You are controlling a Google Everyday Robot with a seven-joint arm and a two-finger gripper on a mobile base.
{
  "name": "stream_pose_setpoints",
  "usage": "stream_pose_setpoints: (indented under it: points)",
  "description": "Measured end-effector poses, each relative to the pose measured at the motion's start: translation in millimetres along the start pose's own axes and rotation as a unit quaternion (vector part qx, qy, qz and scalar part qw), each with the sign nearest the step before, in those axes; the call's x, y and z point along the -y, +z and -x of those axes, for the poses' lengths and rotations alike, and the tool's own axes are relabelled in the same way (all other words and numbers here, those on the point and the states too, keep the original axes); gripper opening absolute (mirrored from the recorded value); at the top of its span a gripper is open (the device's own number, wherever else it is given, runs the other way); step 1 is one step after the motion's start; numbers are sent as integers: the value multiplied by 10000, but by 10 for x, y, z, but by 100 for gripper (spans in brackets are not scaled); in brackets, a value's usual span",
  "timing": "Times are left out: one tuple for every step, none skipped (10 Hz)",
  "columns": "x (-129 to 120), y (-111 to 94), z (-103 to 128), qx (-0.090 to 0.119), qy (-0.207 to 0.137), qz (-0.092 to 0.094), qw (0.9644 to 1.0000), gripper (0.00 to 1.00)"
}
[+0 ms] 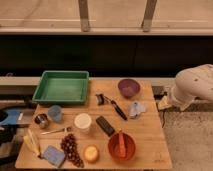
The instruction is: Place towel in plastic cup
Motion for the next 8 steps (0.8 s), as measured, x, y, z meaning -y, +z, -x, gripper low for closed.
stream_pose_setpoints:
  points:
    - [0, 0, 0, 0, 0, 0, 10000, 67]
    - [0, 0, 0, 0, 0, 0, 10000, 67]
    - [0, 0, 0, 0, 0, 0, 10000, 67]
    - [0, 0, 0, 0, 0, 0, 10000, 67]
    - [0, -1, 2, 2, -4, 0, 10000, 67]
    - [-1, -4, 7, 7, -14, 2, 10000, 67]
    - [-20, -21, 29, 34, -106, 13, 9999, 67]
    - [-66, -30, 53, 54, -194, 28, 9998, 67]
